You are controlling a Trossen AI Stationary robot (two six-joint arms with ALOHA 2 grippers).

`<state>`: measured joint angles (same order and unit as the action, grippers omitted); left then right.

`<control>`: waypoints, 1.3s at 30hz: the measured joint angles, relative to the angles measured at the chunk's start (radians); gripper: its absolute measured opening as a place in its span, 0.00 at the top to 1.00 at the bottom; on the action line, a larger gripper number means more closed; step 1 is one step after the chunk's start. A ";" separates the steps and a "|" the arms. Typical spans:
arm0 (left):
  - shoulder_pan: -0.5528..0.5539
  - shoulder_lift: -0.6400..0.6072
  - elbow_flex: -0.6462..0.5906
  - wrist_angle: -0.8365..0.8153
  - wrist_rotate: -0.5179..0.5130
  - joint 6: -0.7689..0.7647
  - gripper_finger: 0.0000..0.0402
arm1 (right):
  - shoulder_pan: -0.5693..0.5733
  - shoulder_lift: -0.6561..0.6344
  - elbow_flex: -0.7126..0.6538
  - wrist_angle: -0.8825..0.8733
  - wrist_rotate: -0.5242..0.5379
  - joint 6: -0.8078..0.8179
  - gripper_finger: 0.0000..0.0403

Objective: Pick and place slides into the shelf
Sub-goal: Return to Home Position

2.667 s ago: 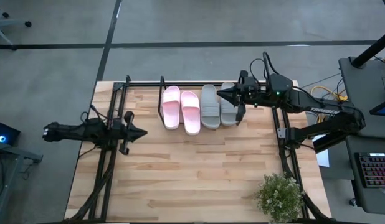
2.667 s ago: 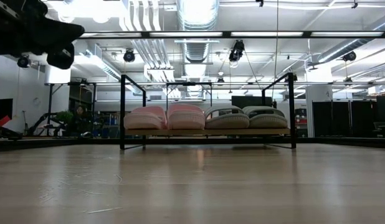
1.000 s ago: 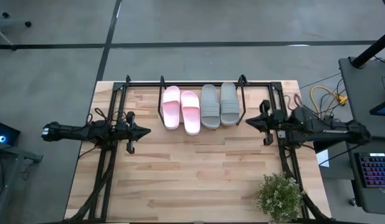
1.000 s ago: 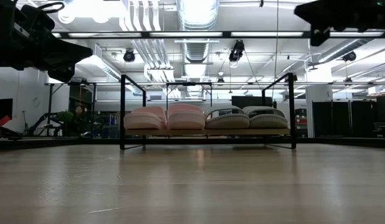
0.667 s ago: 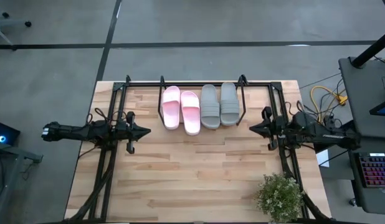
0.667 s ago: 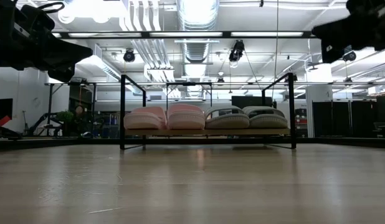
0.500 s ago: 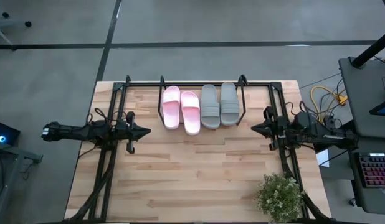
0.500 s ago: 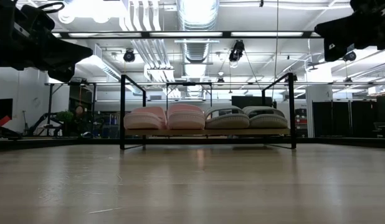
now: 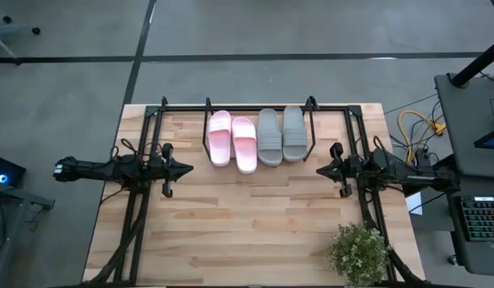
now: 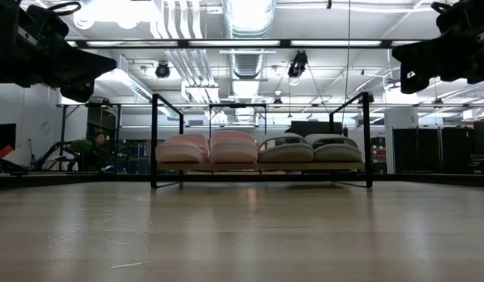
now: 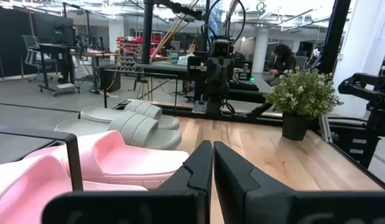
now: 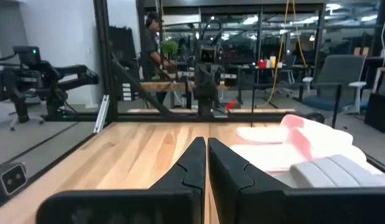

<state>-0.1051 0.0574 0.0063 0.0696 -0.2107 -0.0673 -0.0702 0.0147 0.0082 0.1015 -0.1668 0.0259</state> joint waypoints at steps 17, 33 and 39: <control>0.000 0.001 0.000 0.000 -0.003 0.000 1.00 | 0.000 0.001 0.001 0.007 0.021 0.086 0.98; 0.000 0.001 0.000 0.000 -0.003 0.000 1.00 | 0.000 0.001 0.001 0.007 0.021 0.094 0.98; 0.000 0.001 0.000 0.000 -0.003 0.000 1.00 | 0.000 0.001 0.001 0.007 0.021 0.094 0.98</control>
<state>-0.1051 0.0582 0.0063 0.0692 -0.2138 -0.0669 -0.0700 0.0158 0.0090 0.1089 -0.1459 0.1200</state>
